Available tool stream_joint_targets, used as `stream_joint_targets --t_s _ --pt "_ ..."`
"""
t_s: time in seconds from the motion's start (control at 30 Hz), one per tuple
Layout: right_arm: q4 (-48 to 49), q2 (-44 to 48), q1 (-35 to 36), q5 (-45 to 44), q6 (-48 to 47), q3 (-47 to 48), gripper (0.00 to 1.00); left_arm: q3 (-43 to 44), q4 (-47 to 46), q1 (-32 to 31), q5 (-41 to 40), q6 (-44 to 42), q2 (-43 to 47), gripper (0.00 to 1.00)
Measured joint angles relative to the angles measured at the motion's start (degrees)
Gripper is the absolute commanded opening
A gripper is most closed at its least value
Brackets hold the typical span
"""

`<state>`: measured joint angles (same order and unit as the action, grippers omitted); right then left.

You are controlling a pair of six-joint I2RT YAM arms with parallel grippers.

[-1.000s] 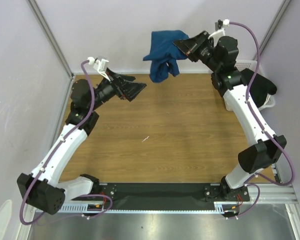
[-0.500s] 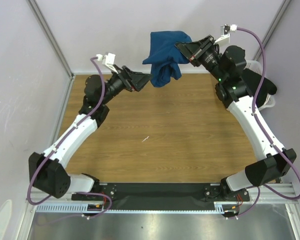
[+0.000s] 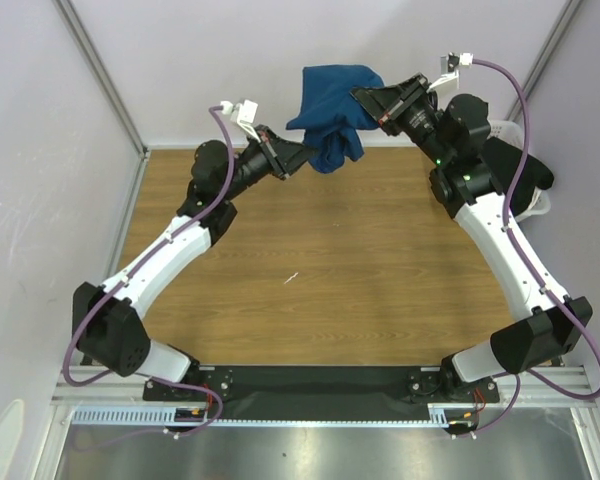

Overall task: Fold and stack the t-shirts
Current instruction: Move the tshirt to the center of the board

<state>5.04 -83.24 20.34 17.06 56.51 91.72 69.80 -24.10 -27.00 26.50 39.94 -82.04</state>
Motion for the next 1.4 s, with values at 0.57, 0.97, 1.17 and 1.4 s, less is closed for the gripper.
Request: stream_joint_targets --t_s 0.57,0.97,1.17,1.4 --pt "-27.1 -1.2 -25.0 4.0 -6.5 3.9 1.00 42.2 33.5 1.9 -12.7 -15.6 -1.3 0.00" --pt "-26.5 -1.4 -7.2 9.5 -21.9 3.0 0.99 39.2 38.9 1.8 -9.9 -15.6 -4.1 0.00" --pt "-26.7 -1.4 -8.7 7.3 -25.3 3.0 0.97 34.7 38.8 0.8 -8.8 -15.0 -4.0 0.00" --pt "-27.8 -1.4 -9.1 5.2 -27.5 1.6 0.96 31.2 41.5 0.7 -14.6 -14.7 -3.8 0.00"
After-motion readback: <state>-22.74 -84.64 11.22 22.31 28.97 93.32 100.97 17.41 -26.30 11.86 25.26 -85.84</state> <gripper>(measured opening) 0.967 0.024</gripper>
